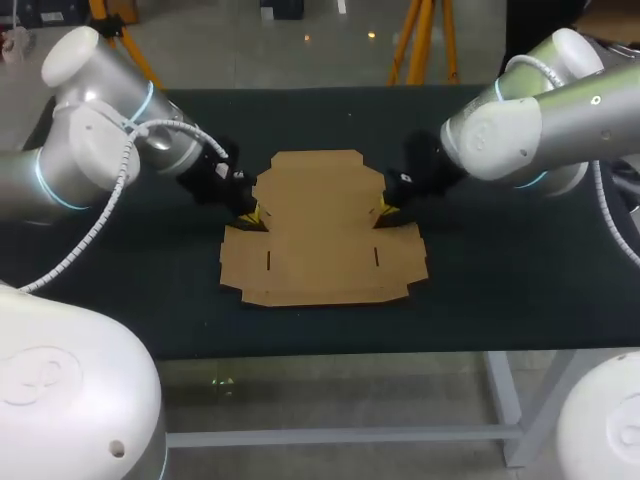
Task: Assemble the packaging by folding the flat box into shape, placing the metal phone stand inside, and closing the box properly
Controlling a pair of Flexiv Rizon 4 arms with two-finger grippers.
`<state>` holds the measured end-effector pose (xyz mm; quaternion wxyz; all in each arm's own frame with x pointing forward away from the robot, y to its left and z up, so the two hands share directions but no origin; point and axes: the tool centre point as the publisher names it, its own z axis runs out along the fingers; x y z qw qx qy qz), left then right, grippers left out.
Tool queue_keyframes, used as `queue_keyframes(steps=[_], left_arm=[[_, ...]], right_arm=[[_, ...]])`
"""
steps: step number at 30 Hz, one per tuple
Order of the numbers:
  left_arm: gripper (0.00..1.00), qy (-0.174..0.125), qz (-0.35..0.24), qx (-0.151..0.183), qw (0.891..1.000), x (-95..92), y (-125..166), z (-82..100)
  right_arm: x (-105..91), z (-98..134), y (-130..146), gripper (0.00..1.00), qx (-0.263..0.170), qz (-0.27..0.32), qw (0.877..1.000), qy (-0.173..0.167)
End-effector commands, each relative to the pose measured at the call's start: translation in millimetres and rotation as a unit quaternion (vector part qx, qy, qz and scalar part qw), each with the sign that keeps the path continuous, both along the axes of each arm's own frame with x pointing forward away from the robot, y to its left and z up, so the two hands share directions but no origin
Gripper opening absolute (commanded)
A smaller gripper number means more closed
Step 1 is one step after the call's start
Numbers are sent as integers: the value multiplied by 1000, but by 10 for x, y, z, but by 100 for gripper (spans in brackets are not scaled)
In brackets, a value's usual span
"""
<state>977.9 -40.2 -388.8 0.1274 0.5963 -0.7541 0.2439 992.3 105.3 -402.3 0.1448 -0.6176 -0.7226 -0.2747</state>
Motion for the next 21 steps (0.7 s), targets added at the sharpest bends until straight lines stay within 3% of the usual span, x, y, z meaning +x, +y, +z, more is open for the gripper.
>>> queue_keyframes(steps=[1, 21], left_arm=[[0, 4, -2, 9, 1000, 21, -55, 35], [0, 13, -18, 38, 999, 54, -259, 68]], right_arm=[[24, -14, 58, 0, -6, 1, 1000, -1], [73, -28, 270, 0, -63, -11, 998, 2]])
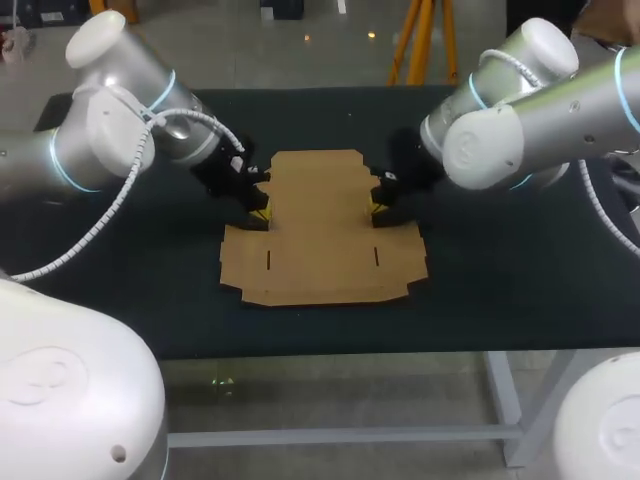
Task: Assemble the packaging by folding the flat box into shape, placing the metal phone stand inside, and closing the box properly
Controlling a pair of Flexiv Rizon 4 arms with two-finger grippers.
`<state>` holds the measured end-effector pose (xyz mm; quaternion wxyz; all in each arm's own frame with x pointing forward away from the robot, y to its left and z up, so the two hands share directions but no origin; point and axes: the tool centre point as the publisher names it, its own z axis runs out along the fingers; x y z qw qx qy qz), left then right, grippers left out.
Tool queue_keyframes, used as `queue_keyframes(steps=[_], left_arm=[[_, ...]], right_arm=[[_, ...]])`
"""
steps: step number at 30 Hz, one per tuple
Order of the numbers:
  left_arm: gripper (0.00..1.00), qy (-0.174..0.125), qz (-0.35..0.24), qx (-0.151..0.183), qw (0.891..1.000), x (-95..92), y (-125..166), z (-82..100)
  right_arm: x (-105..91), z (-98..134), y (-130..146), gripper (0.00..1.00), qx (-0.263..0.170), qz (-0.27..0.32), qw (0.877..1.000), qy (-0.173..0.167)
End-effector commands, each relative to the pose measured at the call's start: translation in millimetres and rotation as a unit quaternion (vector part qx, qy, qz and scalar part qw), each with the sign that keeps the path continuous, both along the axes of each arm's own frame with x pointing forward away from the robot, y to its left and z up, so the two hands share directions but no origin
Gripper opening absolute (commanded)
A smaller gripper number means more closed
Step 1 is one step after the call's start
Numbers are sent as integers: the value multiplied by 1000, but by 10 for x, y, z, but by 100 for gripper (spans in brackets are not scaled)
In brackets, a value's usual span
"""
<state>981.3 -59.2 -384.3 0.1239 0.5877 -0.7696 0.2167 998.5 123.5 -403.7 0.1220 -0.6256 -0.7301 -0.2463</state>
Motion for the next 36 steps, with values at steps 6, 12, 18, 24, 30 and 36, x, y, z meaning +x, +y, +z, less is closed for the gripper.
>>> queue_keyframes(steps=[6, 12, 18, 24, 30, 36], left_arm=[[0, 3, -3, 20, 1000, 25, -129, 4], [0, 5, -5, 25, 1000, 41, -174, -41], [0, 7, -4, 29, 1000, 56, -201, -86], [0, 6, 3, 41, 999, 79, -244, -166], [0, 12, 9, 51, 999, 112, -283, -281], [0, 16, 12, 65, 998, 105, -311, -321]], right_arm=[[16, -48, 138, 0, -42, -13, 999, 3], [2, -73, 168, 0, -56, -19, 998, 4], [-6, -123, 191, 0, -72, -27, 997, 7], [-8, -189, 215, 0, -88, -35, 995, 11], [-25, -234, 225, 0, -95, -40, 995, 13], [-41, -291, 217, 0, -106, -45, 993, 23]])
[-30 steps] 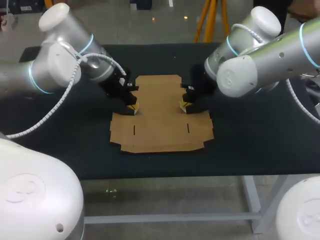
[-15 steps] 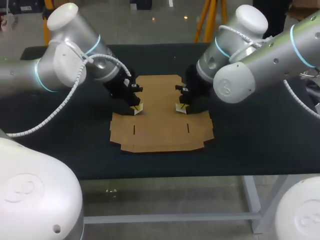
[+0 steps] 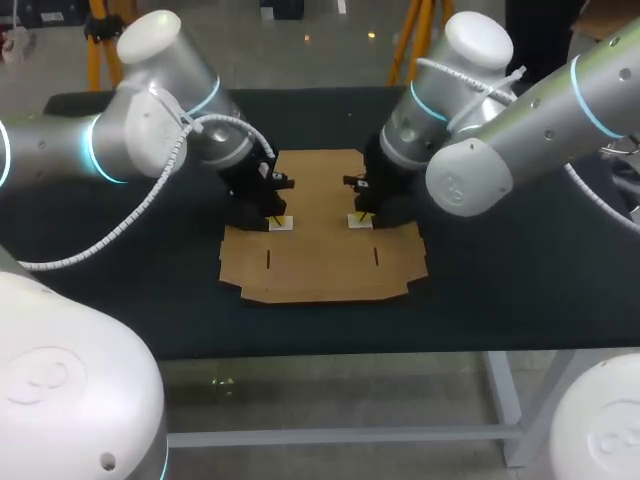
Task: Assemble the packaging by folding the flat box into shape, placing the metal phone stand inside, and closing the box properly
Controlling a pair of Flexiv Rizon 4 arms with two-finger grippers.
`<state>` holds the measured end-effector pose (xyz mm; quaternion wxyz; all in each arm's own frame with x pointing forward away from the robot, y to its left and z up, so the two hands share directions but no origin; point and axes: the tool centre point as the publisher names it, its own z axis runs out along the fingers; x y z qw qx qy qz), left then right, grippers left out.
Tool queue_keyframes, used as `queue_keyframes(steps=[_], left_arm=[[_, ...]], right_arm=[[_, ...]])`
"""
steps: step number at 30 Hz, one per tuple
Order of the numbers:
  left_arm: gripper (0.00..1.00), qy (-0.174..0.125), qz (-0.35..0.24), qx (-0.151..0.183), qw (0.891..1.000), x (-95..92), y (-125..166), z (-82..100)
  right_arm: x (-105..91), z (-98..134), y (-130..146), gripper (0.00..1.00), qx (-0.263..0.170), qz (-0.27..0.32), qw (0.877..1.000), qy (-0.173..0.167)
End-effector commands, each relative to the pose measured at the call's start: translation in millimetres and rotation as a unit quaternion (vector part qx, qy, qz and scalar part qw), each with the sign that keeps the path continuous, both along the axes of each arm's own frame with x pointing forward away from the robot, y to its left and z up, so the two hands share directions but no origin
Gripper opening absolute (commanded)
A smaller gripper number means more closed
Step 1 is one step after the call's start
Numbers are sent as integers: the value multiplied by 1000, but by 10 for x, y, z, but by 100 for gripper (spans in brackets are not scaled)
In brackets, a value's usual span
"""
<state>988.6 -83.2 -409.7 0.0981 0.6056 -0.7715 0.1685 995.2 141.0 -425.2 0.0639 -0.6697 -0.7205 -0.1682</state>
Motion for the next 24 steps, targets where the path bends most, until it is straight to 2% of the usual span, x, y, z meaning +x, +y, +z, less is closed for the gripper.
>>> queue_keyframes(steps=[1, 5, 14, 24], left_arm=[[0, 5, 0, 10, 1000, 29, -70, -67], [0, 3, 2, 12, 1000, 7, -49, -24], [0, -21, 14, 14, 1000, -34, 21, 190], [0, -45, 40, 9, 998, -41, 185, 459]], right_arm=[[-12, -86, 38, 0, -10, -3, 1000, 6], [-36, -49, 8, 0, -5, -5, 1000, 5], [-26, 177, -133, 0, 22, -4, 1000, -11], [32, 335, -489, 0, 52, -17, 998, -8]])
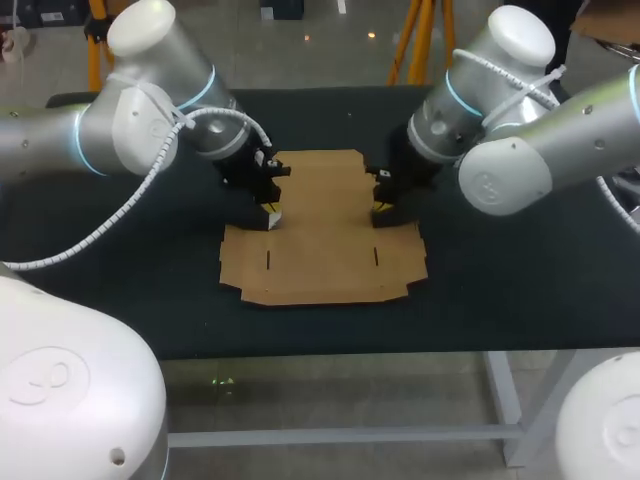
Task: Assemble the packaging by folding the flat box into shape, placing the metal phone stand inside, and closing the box properly
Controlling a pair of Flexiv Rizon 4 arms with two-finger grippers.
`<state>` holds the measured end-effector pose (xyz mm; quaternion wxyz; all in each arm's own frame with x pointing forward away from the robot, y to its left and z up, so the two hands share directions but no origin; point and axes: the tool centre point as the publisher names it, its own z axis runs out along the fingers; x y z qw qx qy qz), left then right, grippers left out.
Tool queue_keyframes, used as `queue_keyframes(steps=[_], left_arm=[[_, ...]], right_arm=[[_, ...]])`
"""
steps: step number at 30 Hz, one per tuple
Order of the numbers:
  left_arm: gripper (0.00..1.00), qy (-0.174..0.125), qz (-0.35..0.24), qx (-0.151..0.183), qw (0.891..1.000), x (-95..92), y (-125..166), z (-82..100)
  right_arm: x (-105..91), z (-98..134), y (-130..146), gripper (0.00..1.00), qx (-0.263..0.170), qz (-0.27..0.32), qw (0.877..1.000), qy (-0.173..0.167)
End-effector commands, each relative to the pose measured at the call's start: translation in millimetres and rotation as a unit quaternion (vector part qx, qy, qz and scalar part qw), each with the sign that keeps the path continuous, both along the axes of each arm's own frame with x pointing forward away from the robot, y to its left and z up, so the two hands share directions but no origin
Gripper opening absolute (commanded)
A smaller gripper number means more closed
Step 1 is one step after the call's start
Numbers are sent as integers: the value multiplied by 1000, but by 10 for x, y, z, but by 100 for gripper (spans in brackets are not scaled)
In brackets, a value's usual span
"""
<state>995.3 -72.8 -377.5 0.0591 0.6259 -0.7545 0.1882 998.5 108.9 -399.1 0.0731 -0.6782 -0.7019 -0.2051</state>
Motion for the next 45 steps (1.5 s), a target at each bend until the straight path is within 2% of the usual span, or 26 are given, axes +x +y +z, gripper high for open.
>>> queue_keyframes(steps=[1, 8, 16, 22, 30, 45], left_arm=[[0, -8, 9, -1, 1000, -106, 103, 157], [0, -2, 28, -6, 1000, -141, 204, 235], [0, 5, 43, -3, 999, -399, 276, 346], [0, 7, 48, -5, 999, -592, 317, 469], [0, -6, 61, -3, 998, -886, 323, 593], [0, 5, 72, -26, 997, -1494, 382, 653]], right_arm=[[9, 75, -204, 0, 24, 6, 1000, 9], [43, 86, -344, 0, 46, 12, 999, 20], [-42, 179, -459, 0, 48, 12, 998, 30], [-221, 343, -576, 0, 32, 8, 999, 34], [-520, 518, -749, 0, 22, 6, 999, 30], [-1057, 505, -988, 0, 39, 6, 999, 35]])
